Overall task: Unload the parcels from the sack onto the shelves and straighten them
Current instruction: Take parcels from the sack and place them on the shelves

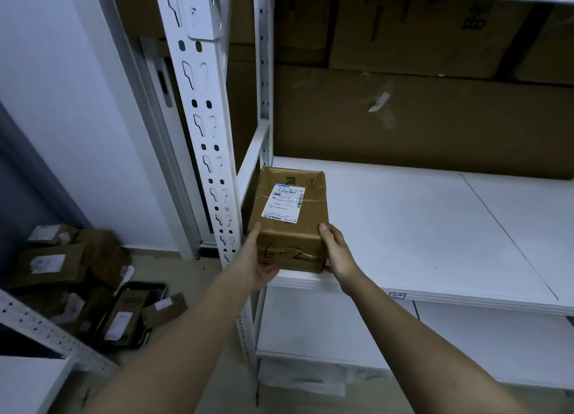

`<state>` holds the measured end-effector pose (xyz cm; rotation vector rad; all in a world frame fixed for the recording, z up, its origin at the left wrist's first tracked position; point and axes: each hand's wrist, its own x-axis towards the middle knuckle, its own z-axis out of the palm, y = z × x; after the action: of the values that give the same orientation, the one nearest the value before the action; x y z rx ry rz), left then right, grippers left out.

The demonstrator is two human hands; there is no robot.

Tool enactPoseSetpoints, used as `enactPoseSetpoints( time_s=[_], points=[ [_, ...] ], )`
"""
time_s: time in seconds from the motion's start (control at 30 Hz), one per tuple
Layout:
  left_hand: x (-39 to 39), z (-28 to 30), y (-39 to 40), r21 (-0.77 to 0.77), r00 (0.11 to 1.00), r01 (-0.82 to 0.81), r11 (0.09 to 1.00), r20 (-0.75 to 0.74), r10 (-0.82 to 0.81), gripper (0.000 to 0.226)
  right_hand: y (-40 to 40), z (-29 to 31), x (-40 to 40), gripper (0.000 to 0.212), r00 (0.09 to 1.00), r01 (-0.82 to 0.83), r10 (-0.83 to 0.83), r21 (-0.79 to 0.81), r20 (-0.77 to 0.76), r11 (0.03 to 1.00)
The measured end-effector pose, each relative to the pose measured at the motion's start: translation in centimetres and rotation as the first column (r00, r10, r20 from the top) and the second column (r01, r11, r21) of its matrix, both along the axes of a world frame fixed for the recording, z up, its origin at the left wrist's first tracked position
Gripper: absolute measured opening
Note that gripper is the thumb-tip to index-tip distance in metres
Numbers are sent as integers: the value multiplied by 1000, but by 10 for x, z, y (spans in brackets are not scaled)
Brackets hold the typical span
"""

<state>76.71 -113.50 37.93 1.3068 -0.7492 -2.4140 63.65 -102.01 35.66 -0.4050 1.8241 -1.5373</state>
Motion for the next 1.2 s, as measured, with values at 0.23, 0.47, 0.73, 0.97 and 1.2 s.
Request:
enactPoseSetpoints(
  time_s=[0.23, 0.47, 0.73, 0.97, 1.2],
  points=[
    [-17, 0, -13, -56, 998, 45, 997, 52, -42, 76, -12, 3, -15, 65, 1000, 12, -12, 15, 8, 1000],
    [-25, -3, -19, -46, 999, 33, 998, 42, -31, 76, -19, 2, -22, 64, 1000, 12, -13, 14, 20, 1000],
    [-22, -4, -20, -37, 994, 104, 994, 33, -103, 84, -19, 6, -25, 63, 999, -22, 21, 23, 37, 999],
    [6, -14, -8, -127, 899, 386, 914, 275, -341, 45, -6, 1, -19, 59, 992, 124, -125, 37, 20, 992],
    [15, -25, 16, -190, 793, 544, 817, 435, -427, 15, 34, -10, -2, 34, 969, 246, -240, 131, -60, 960]
  ],
)
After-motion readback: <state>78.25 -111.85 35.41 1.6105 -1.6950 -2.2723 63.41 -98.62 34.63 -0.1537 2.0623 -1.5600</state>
